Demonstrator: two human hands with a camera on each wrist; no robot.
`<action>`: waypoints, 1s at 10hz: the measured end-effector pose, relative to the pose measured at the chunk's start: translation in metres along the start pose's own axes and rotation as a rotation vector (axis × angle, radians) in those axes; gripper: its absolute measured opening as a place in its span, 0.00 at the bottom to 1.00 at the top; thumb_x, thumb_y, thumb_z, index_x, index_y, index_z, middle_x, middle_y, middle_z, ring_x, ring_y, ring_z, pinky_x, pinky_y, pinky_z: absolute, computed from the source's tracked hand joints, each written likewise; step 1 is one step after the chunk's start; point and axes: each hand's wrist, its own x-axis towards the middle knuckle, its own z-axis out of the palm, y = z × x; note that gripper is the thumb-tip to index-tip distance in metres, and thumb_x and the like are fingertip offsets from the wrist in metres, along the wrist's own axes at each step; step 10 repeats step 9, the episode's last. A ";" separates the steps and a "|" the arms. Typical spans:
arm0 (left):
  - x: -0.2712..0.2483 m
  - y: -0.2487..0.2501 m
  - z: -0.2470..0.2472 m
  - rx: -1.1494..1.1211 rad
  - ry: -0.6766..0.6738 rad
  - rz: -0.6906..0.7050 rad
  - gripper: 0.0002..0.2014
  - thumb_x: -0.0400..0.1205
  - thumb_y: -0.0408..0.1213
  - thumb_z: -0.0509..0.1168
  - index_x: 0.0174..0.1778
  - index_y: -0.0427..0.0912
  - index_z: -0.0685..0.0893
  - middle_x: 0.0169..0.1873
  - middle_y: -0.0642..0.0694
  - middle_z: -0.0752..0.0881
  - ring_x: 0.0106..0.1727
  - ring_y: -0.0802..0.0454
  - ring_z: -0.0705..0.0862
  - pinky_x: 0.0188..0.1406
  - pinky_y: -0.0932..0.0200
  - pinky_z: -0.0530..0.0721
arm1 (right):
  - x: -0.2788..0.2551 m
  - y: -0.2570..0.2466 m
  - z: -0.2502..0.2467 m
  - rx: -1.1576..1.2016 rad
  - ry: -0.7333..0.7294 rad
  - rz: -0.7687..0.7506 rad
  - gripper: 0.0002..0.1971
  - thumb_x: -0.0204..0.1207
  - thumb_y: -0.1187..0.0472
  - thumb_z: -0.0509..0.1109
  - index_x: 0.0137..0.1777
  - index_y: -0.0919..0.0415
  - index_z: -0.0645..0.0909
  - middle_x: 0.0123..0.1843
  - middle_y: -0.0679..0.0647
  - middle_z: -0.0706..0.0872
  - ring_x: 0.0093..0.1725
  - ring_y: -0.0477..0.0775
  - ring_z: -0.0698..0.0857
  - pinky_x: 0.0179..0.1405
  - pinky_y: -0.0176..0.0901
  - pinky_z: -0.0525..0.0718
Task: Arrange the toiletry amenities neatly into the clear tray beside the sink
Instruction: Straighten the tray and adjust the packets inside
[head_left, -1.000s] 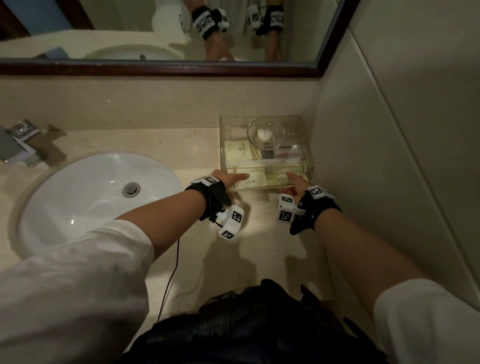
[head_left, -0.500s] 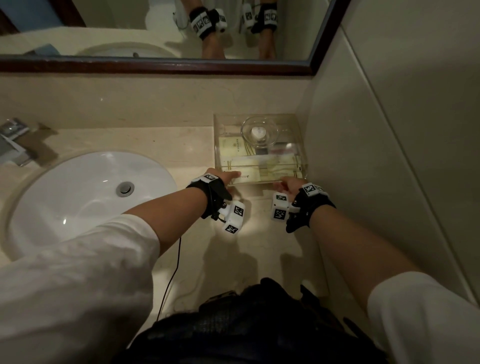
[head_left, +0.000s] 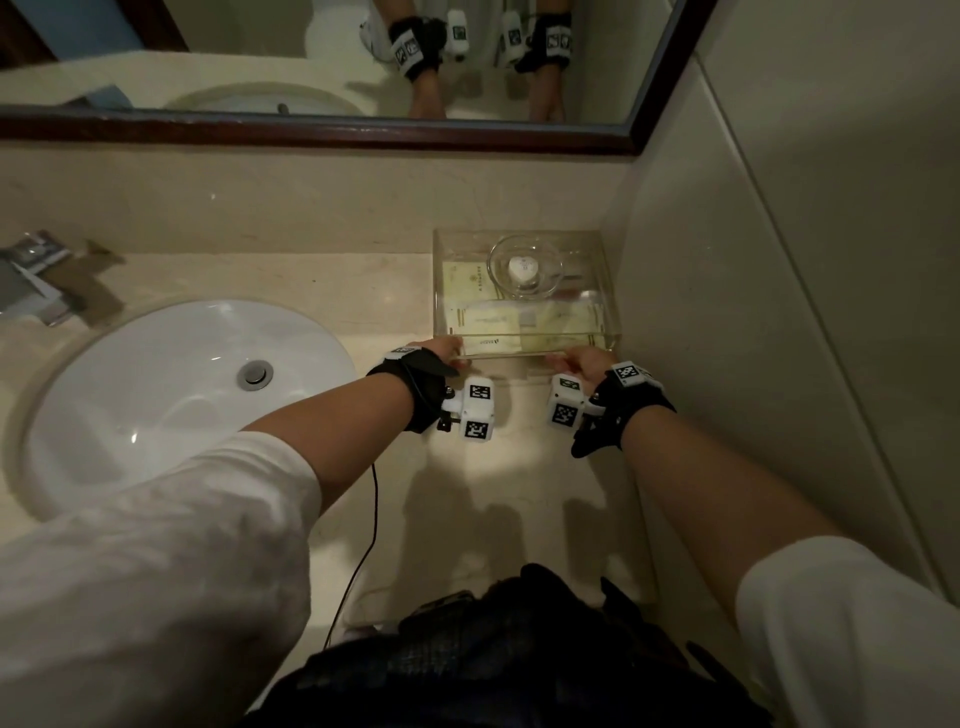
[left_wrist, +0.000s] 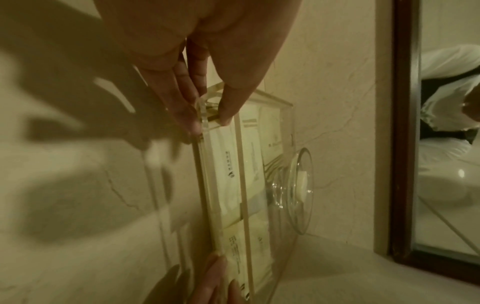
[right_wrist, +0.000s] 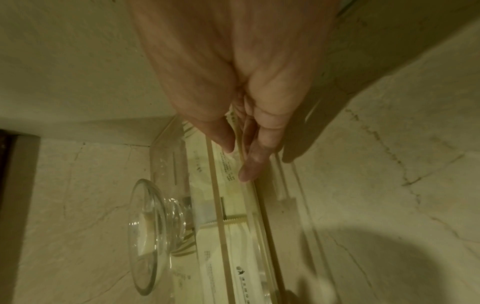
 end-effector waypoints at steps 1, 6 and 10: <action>-0.002 0.002 0.000 -0.039 -0.029 0.009 0.07 0.86 0.38 0.57 0.52 0.38 0.77 0.36 0.47 0.78 0.30 0.55 0.82 0.25 0.64 0.83 | 0.002 -0.001 0.001 0.011 -0.005 -0.014 0.19 0.83 0.73 0.57 0.73 0.74 0.69 0.34 0.56 0.91 0.20 0.43 0.86 0.28 0.33 0.85; -0.032 0.025 0.001 0.000 0.095 0.075 0.19 0.86 0.26 0.46 0.28 0.43 0.65 0.21 0.40 0.68 0.15 0.49 0.73 0.02 0.75 0.59 | -0.013 -0.031 0.010 0.068 0.024 0.093 0.15 0.84 0.64 0.52 0.62 0.71 0.74 0.67 0.64 0.82 0.67 0.64 0.82 0.43 0.50 0.83; -0.051 0.023 -0.009 0.382 -0.005 0.237 0.22 0.85 0.19 0.49 0.25 0.39 0.63 0.26 0.46 0.63 0.26 0.54 0.62 0.13 0.74 0.64 | -0.035 -0.035 0.015 -0.056 0.085 0.059 0.20 0.88 0.60 0.51 0.74 0.69 0.71 0.70 0.60 0.81 0.38 0.58 0.81 0.30 0.47 0.76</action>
